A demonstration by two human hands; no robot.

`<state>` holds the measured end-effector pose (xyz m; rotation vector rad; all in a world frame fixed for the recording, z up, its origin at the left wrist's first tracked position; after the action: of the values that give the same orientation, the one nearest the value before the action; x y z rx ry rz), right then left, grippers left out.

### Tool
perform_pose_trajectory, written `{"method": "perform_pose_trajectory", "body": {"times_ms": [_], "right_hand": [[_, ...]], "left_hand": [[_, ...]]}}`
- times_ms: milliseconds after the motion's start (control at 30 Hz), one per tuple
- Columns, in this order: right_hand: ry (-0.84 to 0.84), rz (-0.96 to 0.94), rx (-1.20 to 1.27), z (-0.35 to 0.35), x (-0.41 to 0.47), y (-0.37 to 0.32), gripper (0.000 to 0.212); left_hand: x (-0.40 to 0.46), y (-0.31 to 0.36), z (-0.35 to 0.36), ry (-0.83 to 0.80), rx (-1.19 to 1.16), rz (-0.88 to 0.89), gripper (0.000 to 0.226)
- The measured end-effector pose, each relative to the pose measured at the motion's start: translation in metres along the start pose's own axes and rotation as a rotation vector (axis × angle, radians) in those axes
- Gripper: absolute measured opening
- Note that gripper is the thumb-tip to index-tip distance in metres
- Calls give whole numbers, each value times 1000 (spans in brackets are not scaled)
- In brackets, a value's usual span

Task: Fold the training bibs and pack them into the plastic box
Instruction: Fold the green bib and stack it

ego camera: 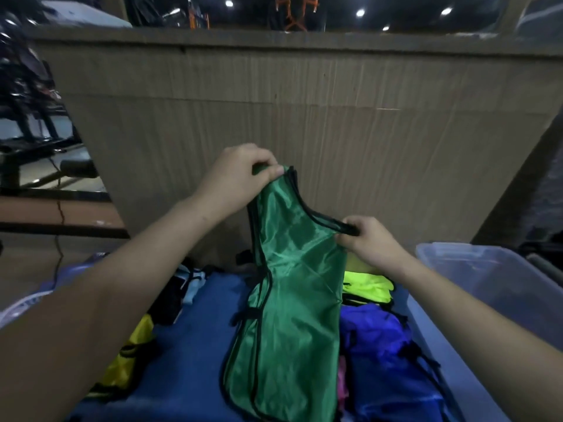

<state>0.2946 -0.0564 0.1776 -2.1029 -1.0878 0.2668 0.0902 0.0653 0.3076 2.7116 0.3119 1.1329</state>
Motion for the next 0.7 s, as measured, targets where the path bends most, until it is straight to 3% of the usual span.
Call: {"method": "perform_pose_trajectory", "body": {"times_ms": [167,367,533,700], "right_hand": [[6,-26,-92,19,-37,8,32],[-7,-57,-156,44,-75,21,4],[-55,-72,-153,70,-103,43,11],[-144,-94,-232,95,-128,67,21]], "left_hand": [[-57,17,8,-31,-23,5,20],[-136,36,27,-35,-64,35,25],[-208,51,53,-20,-45,33,31],[-277,60,95,-136,33,54,32]]}}
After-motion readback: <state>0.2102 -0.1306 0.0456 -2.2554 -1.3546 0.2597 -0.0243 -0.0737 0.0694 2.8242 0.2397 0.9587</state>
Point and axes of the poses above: each hand's wrist, its own x-axis towards the middle knuckle, its own z-axis out of the palm, y = z × x, the point moved 9 cm from there along x, towards the middle knuckle, and after that the axes turned 10 degrees about z, right-handed, at the moved point
